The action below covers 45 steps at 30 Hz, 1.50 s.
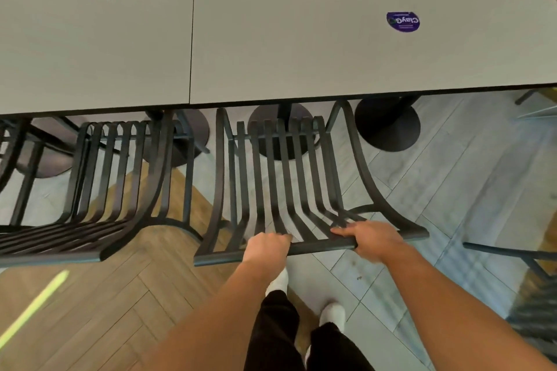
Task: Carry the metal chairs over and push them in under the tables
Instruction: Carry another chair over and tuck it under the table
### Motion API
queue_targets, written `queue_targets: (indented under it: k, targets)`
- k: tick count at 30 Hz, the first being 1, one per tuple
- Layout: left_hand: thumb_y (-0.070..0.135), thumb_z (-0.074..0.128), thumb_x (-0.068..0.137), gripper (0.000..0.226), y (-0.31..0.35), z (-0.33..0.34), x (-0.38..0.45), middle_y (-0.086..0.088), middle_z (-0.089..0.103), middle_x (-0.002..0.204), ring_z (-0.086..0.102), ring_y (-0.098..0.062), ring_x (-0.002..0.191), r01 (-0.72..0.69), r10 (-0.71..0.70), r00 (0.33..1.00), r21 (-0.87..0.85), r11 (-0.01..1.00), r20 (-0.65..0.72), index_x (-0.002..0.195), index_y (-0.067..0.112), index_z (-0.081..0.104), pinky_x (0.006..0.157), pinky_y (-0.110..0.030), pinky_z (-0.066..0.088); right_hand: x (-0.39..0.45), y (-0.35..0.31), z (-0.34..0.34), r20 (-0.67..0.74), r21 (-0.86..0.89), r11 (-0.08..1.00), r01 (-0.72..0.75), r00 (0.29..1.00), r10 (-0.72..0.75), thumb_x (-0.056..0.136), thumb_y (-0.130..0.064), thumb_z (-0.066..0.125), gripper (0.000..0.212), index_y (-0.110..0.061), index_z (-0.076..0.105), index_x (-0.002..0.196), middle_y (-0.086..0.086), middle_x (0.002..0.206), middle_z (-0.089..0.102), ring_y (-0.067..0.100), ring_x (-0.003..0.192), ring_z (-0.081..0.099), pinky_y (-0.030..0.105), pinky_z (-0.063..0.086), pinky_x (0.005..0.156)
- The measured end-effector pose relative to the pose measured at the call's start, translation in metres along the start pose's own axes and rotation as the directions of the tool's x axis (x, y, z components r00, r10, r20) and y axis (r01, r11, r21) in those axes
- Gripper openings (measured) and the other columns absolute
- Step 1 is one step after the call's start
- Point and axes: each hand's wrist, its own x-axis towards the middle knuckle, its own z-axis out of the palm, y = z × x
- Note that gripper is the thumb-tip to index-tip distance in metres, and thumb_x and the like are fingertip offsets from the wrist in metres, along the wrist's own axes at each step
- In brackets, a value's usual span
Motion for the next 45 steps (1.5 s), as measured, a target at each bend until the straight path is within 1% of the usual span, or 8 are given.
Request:
queue_targets:
  k: [9, 12, 17, 20, 26, 29, 34, 45]
  targets:
    - [0.014, 0.053, 0.103, 0.049, -0.003, -0.016, 0.014, -0.004, 0.067, 0.121, 0.066, -0.028, 0.106, -0.016, 0.016, 1.000, 0.002, 1.000, -0.019, 0.149, 0.027, 0.046, 0.090, -0.043, 0.057, 0.012, 0.011, -0.013, -0.009, -0.016, 1.000, -0.003, 1.000, 0.003, 0.104, -0.024, 0.049, 0.062, -0.064, 0.032, 0.149, -0.008, 0.152, 0.051, 0.022, 0.138, 0.050, 0.039, 0.050, 0.099]
    - [0.033, 0.055, 0.105, 0.043, -0.004, -0.020, 0.018, -0.003, 0.067, 0.118, 0.065, -0.026, 0.107, -0.013, 0.013, 1.000, -0.077, 0.997, 0.001, 0.147, 0.029, 0.049, 0.093, -0.042, 0.057, 0.012, 0.009, -0.015, -0.003, 0.016, 1.000, -0.026, 1.000, 0.026, 0.103, -0.037, 0.056, 0.056, -0.057, 0.036, 0.152, -0.005, 0.151, 0.051, 0.023, 0.139, 0.049, 0.040, 0.048, 0.102]
    - [0.075, 0.055, 0.090, 0.070, -0.008, -0.025, 0.025, 0.001, 0.066, 0.120, 0.064, -0.022, 0.110, 0.017, 0.024, 0.985, -0.234, 0.972, 0.172, 0.143, 0.028, 0.052, 0.097, -0.040, 0.055, 0.002, 0.007, -0.020, 0.025, 0.274, 0.956, -0.107, 0.994, 0.104, 0.082, -0.055, 0.079, 0.080, -0.043, 0.043, 0.153, -0.003, 0.139, 0.059, 0.022, 0.130, 0.054, 0.039, 0.048, 0.105]
    - [0.084, 0.045, 0.087, 0.083, -0.005, -0.035, 0.020, -0.002, 0.064, 0.123, 0.062, -0.022, 0.112, -0.009, 0.049, 0.984, -0.230, 0.973, 0.171, 0.146, 0.026, 0.049, 0.097, -0.040, 0.054, -0.017, 0.012, -0.032, 0.029, 0.523, 0.839, -0.149, 0.987, 0.157, 0.070, -0.063, 0.085, 0.095, -0.038, 0.045, 0.153, -0.004, 0.142, 0.059, 0.021, 0.132, 0.053, 0.040, 0.046, 0.108]
    - [0.054, 0.033, 0.108, 0.041, 0.029, -0.071, 0.015, 0.001, 0.061, 0.101, 0.063, -0.019, 0.093, -0.167, 0.161, 0.985, -0.094, 0.981, -0.064, 0.110, 0.023, 0.060, 0.083, -0.036, 0.054, -0.062, 0.043, -0.040, -0.180, 0.589, 0.783, -0.202, 0.911, 0.370, 0.101, -0.051, 0.056, 0.033, -0.020, 0.064, 0.107, 0.002, 0.096, 0.065, 0.023, 0.094, 0.063, 0.036, 0.052, 0.079]
    - [0.047, 0.035, 0.109, 0.036, 0.059, -0.093, 0.022, 0.003, 0.062, 0.096, 0.062, -0.019, 0.088, -0.265, 0.257, 0.960, -0.062, 0.962, -0.113, 0.105, 0.023, 0.062, 0.084, -0.041, 0.056, -0.087, 0.065, -0.029, -0.237, 0.595, 0.762, -0.255, 0.850, 0.470, 0.107, -0.043, 0.048, 0.030, -0.017, 0.059, 0.097, 0.003, 0.088, 0.061, 0.023, 0.084, 0.059, 0.034, 0.043, 0.068]
    - [0.042, 0.039, 0.109, 0.031, 0.133, -0.123, 0.035, 0.005, 0.062, 0.086, 0.062, -0.018, 0.082, -0.433, 0.433, 0.897, 0.025, 0.901, -0.088, 0.093, 0.025, 0.059, 0.078, -0.039, 0.053, -0.129, 0.114, 0.014, -0.194, 0.672, 0.666, -0.323, 0.792, 0.579, 0.107, -0.040, 0.046, 0.028, -0.017, 0.056, 0.095, 0.005, 0.090, 0.063, 0.026, 0.087, 0.061, 0.040, 0.052, 0.078]
    - [0.044, 0.044, 0.108, 0.040, 0.319, -0.113, 0.077, -0.001, 0.059, 0.074, 0.056, -0.017, 0.065, -0.557, 0.554, 0.830, 0.135, 0.820, 0.059, 0.078, 0.019, 0.052, 0.063, -0.036, 0.046, -0.238, 0.227, 0.117, -0.012, 0.776, 0.424, -0.467, 0.661, 0.750, 0.108, -0.041, 0.042, 0.032, -0.013, 0.055, 0.102, 0.007, 0.093, 0.061, 0.029, 0.088, 0.059, 0.039, 0.051, 0.075]
